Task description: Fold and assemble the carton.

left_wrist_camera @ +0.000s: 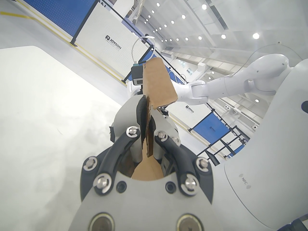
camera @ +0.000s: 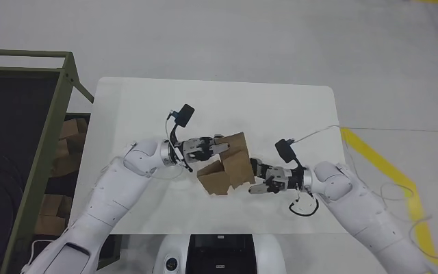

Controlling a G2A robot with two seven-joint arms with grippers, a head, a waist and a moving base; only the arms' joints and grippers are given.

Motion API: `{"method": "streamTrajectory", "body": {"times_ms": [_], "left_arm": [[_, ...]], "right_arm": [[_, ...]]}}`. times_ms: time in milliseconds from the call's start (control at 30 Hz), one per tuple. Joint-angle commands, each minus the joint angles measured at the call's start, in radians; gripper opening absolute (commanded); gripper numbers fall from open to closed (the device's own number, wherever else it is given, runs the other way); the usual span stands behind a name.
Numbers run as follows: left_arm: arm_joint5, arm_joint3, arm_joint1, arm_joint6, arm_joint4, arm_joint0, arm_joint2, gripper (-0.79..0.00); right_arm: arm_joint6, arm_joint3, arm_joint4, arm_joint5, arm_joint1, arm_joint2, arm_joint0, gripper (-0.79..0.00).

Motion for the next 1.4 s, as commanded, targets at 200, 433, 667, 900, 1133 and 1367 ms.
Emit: {"method": "streamTrajectory", "body": {"times_ms": [200,433,667,900,1133,1367], "left_arm": [[0.0,-0.039,0.01,-0.011,0.03,0.028,-0.062,-0.785],[0.0,-0.039,0.01,-0.011,0.03,0.028,-0.062,-0.785],[0.047,-0.056,0.006,0.075,0.028,0.029,-0.074,-0.785],[0.083,-0.041,-0.002,0.195,0.0,0.025,-0.089,-0.785],[0.111,-0.016,-0.009,0.262,-0.033,0.015,-0.096,-0.785],[0.111,-0.016,-0.009,0.262,-0.033,0.015,-0.096,-0.785]], "right_arm": [[-0.258,-0.034,-0.199,0.03,0.002,0.108,-0.103,0.0],[-0.282,-0.037,-0.211,0.041,0.002,0.117,-0.115,0.0],[-0.298,-0.059,-0.224,0.051,0.001,0.12,-0.13,0.0],[-0.243,-0.068,-0.11,0.0,0.011,0.112,-0.138,0.0],[-0.1,-0.071,0.053,0.0,0.028,0.101,-0.115,0.0],[-0.102,-0.074,0.05,0.005,0.028,0.101,-0.115,0.0]]}}
